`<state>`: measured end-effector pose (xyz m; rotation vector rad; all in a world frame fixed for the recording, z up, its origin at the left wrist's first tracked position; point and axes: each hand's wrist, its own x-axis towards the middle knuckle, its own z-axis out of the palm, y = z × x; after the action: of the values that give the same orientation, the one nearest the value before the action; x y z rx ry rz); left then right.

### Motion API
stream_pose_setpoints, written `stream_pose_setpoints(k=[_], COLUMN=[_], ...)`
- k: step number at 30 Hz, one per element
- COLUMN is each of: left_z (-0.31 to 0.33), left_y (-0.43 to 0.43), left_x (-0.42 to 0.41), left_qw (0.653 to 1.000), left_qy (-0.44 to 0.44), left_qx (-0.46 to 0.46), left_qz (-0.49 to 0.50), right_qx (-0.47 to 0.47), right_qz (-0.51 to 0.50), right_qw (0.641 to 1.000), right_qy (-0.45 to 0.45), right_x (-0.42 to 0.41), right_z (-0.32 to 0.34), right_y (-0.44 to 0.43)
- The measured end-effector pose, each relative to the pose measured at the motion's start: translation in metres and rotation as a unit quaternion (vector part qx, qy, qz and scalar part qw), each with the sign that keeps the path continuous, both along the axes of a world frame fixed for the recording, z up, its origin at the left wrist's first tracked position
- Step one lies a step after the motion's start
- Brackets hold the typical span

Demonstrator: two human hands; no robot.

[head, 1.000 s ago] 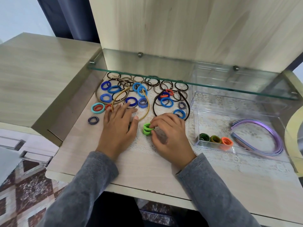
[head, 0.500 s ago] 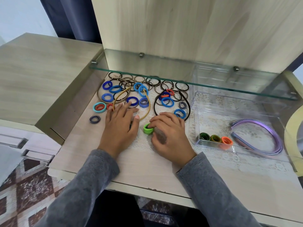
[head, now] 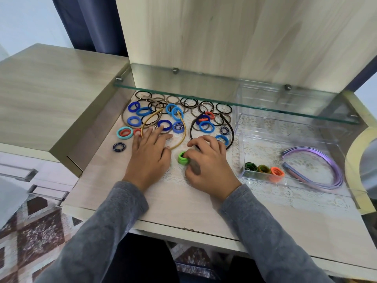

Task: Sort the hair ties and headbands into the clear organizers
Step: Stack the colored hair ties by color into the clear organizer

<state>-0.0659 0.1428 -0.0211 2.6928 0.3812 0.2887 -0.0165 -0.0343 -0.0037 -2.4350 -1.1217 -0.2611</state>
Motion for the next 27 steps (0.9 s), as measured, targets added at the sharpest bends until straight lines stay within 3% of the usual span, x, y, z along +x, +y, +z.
stream_pose_setpoints(k=[11, 17, 22, 24, 27], left_z=[0.003, 0.002, 0.007, 0.01, 0.013], left_y=[0.003, 0.004, -0.003, -0.01, -0.022], left_x=[-0.004, -0.004, -0.004, -0.002, -0.003], left_qw=[0.999, 0.998, 0.968, 0.962, 0.969], left_qy=[-0.027, -0.042, -0.149, -0.176, -0.195], left_qx=[-0.008, 0.012, 0.185, 0.19, 0.121], left_qz=[-0.033, -0.049, -0.078, -0.086, -0.087], right_qx=[-0.175, -0.173, -0.168, -0.154, -0.136], right_qz=[0.039, 0.05, 0.06, 0.054, 0.039], right_qw=[0.984, 0.982, 0.984, 0.987, 0.99], right_qy=[0.001, 0.051, 0.016, 0.01, -0.011], right_x=[0.015, 0.02, 0.019, 0.019, 0.022], right_z=[0.038, 0.048, 0.049, 0.051, 0.058], right_y=[0.004, 0.007, 0.008, 0.006, 0.001])
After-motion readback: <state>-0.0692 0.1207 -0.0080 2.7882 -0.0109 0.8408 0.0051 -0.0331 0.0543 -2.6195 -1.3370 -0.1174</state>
